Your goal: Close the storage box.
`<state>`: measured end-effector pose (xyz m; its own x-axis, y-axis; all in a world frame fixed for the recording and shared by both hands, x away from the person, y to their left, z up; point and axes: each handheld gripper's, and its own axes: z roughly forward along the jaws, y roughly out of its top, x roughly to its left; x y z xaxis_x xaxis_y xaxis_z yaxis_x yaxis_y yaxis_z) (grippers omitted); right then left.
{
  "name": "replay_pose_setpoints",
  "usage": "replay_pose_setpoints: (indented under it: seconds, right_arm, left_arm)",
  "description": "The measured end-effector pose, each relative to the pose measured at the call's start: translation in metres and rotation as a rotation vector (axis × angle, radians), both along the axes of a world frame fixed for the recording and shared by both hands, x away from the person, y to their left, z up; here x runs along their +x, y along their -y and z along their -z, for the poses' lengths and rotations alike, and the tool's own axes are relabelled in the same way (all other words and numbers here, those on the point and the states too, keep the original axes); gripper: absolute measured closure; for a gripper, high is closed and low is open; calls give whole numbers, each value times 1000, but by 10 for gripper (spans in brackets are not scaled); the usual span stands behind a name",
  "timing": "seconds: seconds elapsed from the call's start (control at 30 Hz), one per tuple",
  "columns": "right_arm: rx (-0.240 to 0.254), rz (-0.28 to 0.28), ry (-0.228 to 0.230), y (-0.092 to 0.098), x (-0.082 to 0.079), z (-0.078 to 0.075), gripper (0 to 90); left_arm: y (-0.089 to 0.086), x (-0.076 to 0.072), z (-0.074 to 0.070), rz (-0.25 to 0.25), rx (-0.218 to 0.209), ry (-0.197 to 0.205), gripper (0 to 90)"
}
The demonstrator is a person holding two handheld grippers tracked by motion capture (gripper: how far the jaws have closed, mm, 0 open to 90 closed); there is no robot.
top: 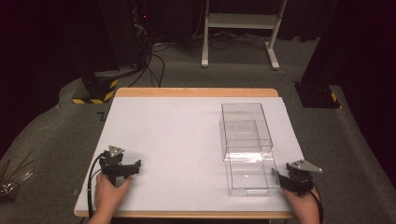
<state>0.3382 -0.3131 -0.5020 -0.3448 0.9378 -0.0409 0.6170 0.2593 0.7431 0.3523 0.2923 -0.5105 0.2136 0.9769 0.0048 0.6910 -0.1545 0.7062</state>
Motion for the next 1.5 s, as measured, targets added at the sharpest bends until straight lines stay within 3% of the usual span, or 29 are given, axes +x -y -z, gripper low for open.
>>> replay_pose_setpoints:
  seconds: [1.33,1.5]
  right_arm:
    - [-4,1,-1,0,0,0,360]
    - [18,-3,44,1,-6,-5,364]
  left_arm:
    - [0,0,0,-2,1,2,4]
    - [0,0,0,-2,0,0,4]
